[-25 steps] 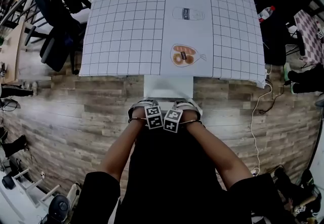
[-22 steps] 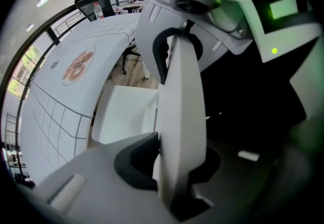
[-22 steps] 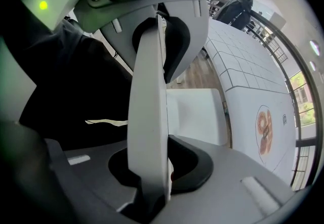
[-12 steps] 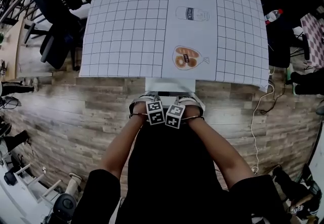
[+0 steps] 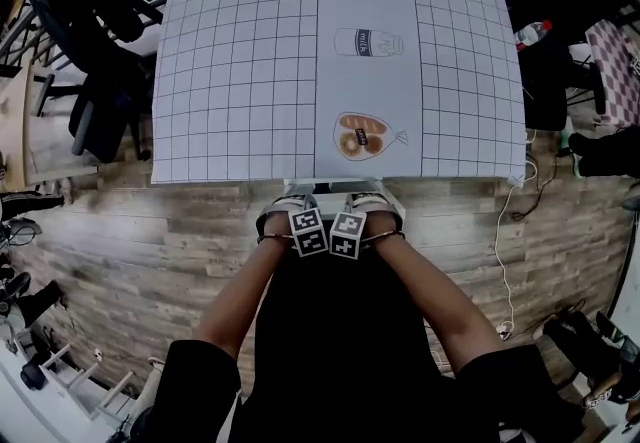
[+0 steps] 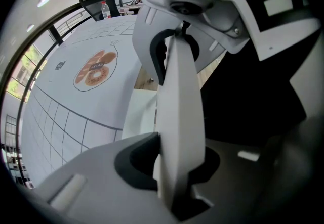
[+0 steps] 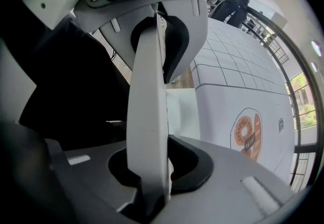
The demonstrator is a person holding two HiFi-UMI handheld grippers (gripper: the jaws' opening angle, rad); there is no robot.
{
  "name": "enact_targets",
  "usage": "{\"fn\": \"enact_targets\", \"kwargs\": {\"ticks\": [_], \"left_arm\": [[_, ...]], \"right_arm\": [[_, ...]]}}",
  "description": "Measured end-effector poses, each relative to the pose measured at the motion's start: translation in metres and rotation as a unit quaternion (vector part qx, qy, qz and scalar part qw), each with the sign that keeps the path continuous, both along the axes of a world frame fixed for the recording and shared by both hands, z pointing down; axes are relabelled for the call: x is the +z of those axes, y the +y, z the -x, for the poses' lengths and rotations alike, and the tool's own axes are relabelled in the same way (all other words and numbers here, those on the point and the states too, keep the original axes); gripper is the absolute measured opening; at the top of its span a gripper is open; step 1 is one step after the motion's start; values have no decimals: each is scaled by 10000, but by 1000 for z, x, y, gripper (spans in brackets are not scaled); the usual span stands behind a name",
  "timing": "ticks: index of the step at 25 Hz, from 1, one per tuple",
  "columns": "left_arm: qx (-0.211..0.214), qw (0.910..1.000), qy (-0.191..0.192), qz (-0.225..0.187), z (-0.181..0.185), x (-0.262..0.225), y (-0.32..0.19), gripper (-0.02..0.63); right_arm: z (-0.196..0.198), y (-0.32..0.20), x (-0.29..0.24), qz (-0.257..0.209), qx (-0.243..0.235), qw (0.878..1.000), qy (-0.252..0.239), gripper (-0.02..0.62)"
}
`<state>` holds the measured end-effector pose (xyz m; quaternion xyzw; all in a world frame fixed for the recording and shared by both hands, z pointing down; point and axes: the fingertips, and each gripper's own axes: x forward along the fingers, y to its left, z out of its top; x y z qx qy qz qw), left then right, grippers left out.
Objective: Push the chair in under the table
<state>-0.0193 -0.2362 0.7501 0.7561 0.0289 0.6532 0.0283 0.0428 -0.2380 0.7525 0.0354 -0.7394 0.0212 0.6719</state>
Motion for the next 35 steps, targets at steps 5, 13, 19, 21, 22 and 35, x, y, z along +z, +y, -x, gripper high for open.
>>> {"fn": "enact_targets", "kwargs": {"ticks": [5,13,19,21,22,35], "left_arm": [[-77,10000,-12,2,-4,1,-22,92],[-26,10000,-19,-4,-1,1,-47,92],[38,10000,-10,-5,1,2,-59,92],[50,10000,-8,-3,2,2,-63,92],[42,10000,-4,3,3,2,-65,92],[42,10000,5,13,4,3,-71,94]], "right_arm": [[-3,-22,1,4,36,10000,-11,80],[-2,-46,0,14,119,9999,16,81],[0,-58,1,25,211,9998,31,84],[2,-62,1,30,242,9997,22,84],[2,-63,2,36,253,9997,21,84],[2,-68,3,50,258,9996,46,84]]}}
